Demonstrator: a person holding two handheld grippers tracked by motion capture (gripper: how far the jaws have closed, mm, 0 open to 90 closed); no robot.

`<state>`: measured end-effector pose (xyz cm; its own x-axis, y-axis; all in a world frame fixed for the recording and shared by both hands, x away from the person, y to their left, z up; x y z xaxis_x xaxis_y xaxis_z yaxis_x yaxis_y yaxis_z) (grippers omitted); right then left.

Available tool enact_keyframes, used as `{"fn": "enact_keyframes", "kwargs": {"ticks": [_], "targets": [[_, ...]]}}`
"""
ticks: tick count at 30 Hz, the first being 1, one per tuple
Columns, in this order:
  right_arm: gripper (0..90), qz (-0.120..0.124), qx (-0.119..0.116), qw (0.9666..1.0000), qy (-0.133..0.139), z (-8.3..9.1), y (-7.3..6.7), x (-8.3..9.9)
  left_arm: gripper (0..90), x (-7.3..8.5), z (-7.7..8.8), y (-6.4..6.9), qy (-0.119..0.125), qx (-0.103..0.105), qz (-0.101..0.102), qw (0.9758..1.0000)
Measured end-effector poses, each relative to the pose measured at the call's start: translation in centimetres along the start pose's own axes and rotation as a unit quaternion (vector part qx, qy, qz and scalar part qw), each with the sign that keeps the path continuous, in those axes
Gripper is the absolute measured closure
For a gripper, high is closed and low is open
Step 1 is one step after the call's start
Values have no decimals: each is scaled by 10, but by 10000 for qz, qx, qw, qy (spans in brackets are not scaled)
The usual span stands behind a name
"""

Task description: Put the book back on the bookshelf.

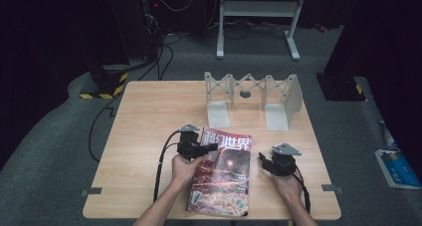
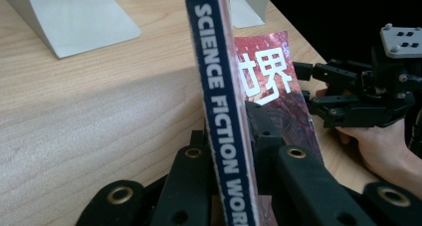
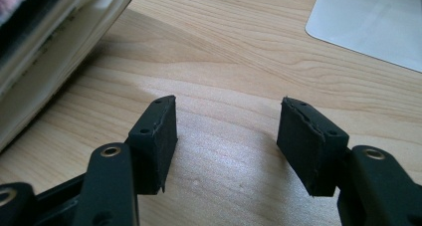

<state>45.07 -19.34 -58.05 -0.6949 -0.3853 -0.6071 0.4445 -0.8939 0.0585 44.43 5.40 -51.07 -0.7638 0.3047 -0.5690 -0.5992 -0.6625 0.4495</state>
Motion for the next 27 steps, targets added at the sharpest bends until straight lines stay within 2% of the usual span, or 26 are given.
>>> {"fn": "enact_keyframes", "kwargs": {"ticks": [8,13,20,27], "targets": [[403,-34,-34,10000,-4,0,0,0,814,-1,6,4,90,-86,-89,9999],[403,-38,-56,10000,-1,0,-1,0,818,-1,9,6,83,-64,-32,9999],[405,-52,-120,9999,-7,0,-1,0,827,-8,16,17,95,-144,-213,9996],[406,-54,-167,9998,-3,-1,-2,0,835,-12,16,21,42,-132,-265,9996]]}}
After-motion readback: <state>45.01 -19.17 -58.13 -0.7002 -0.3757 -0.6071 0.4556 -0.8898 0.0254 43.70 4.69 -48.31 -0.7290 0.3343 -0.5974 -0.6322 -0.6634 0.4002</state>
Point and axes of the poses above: each handheld gripper's, and its own axes: z roughly backward along the jaws, x roughly out of its underside, y roughly to its right, the point moved 8 cm from there along -z, roughly forward along the jaws, and after that the axes turned 15 degrees about -y, right-handed, at the moved point
